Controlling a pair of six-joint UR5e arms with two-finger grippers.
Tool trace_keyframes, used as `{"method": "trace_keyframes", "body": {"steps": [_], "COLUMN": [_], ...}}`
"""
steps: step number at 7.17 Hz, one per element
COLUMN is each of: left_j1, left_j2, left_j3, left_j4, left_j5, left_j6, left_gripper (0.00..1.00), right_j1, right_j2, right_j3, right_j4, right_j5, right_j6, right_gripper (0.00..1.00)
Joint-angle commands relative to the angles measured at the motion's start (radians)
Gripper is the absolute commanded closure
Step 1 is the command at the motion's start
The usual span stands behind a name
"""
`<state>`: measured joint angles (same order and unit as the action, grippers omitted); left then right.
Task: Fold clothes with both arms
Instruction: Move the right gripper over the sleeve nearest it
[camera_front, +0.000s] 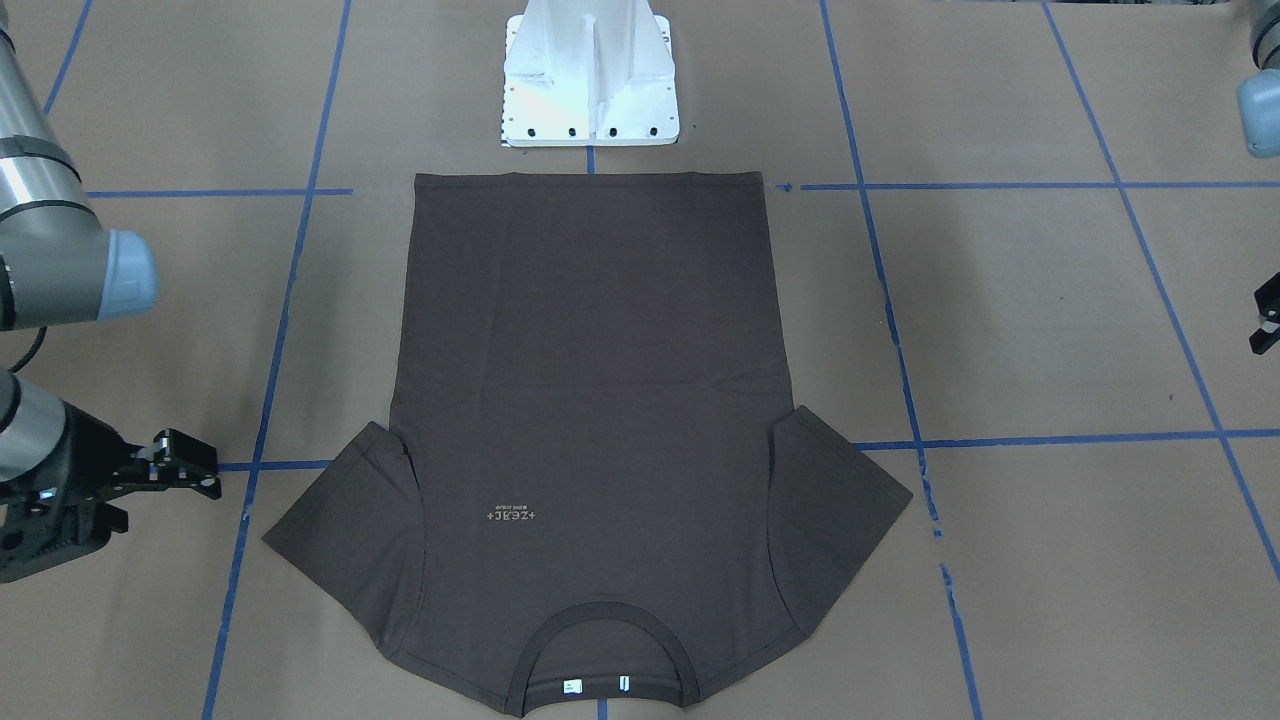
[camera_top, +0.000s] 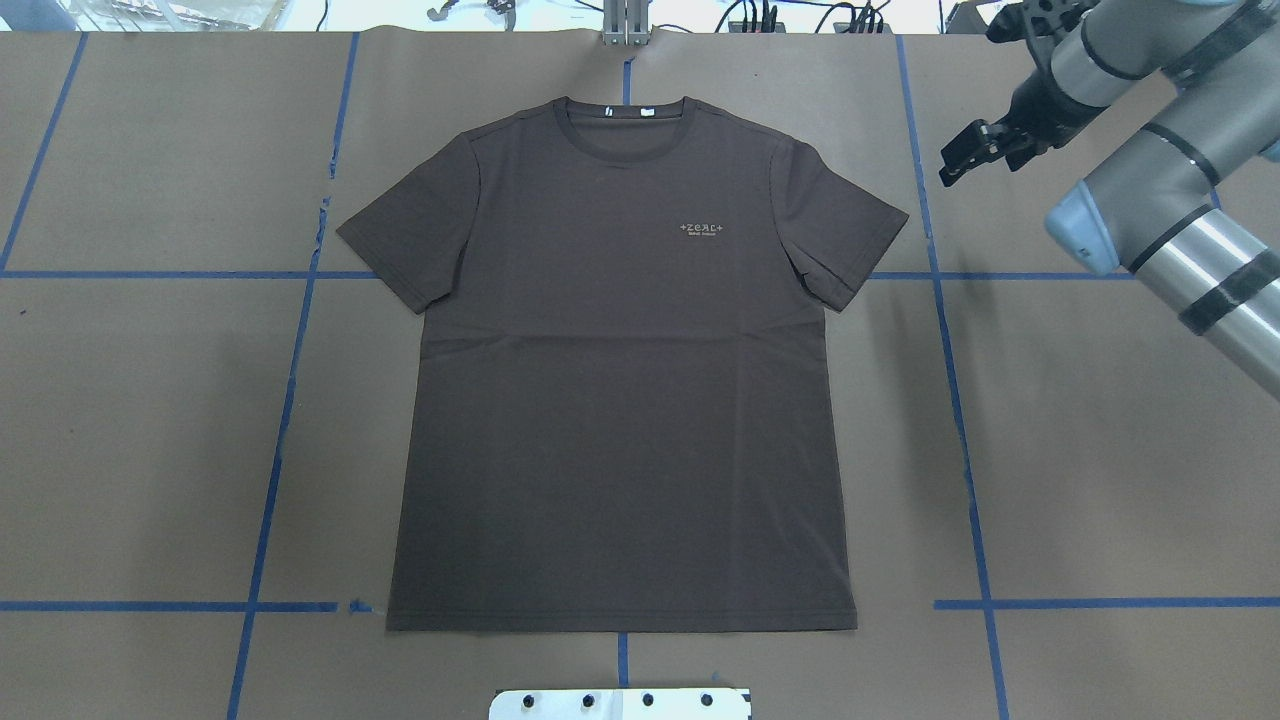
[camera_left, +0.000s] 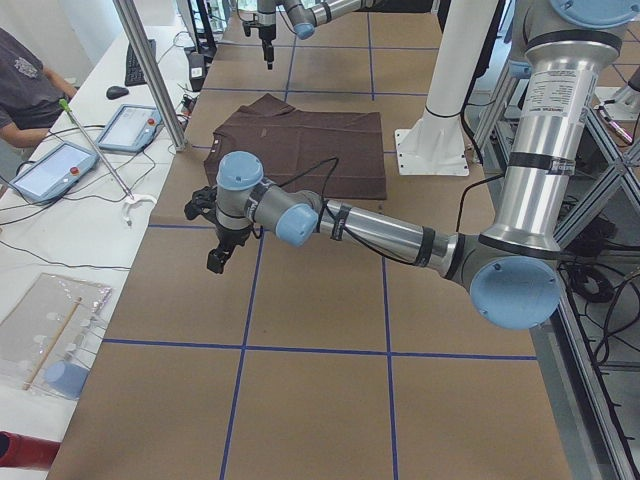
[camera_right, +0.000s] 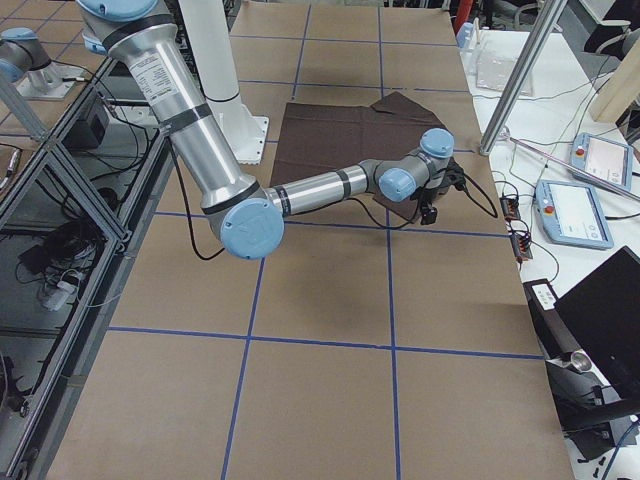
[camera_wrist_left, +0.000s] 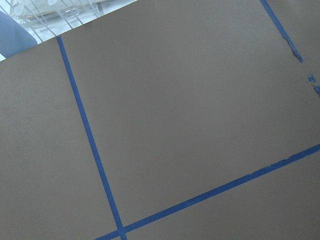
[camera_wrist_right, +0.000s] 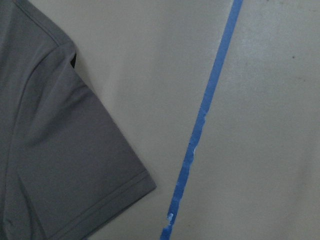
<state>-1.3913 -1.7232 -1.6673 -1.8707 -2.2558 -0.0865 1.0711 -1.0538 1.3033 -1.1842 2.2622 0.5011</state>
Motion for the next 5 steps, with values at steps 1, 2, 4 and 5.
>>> {"method": "trace_keyframes", "body": {"steps": [1, 2, 4, 5], "left_j1": [0.008, 0.008, 0.008, 0.008], "left_j2": [0.010, 0.010, 0.010, 0.010], "left_j3": [0.006, 0.004, 0.004, 0.004], "left_j4": [-0.037, -0.038, -0.038, -0.038], "left_j5": [-0.001, -0.001, -0.001, -0.002], "left_j6": [-0.013, -0.013, -0.015, -0.016], "left_gripper": [0.00, 0.00, 0.00, 0.00], "right_j1": [-0.055, -0.075, -0.103, -0.114], "right_j2": [0.035, 0.073, 0.078, 0.080], "right_j3": [-0.108, -0.157, -0.182, -0.186], "right_j4": [0.151, 0.156, 0.156, 0.156], "right_j5": [-0.044, -0.068, -0.099, -0.119], "right_j6": [0.136, 0.143, 0.178, 0.178], "right_gripper": [0.00, 0.00, 0.00, 0.00]}}
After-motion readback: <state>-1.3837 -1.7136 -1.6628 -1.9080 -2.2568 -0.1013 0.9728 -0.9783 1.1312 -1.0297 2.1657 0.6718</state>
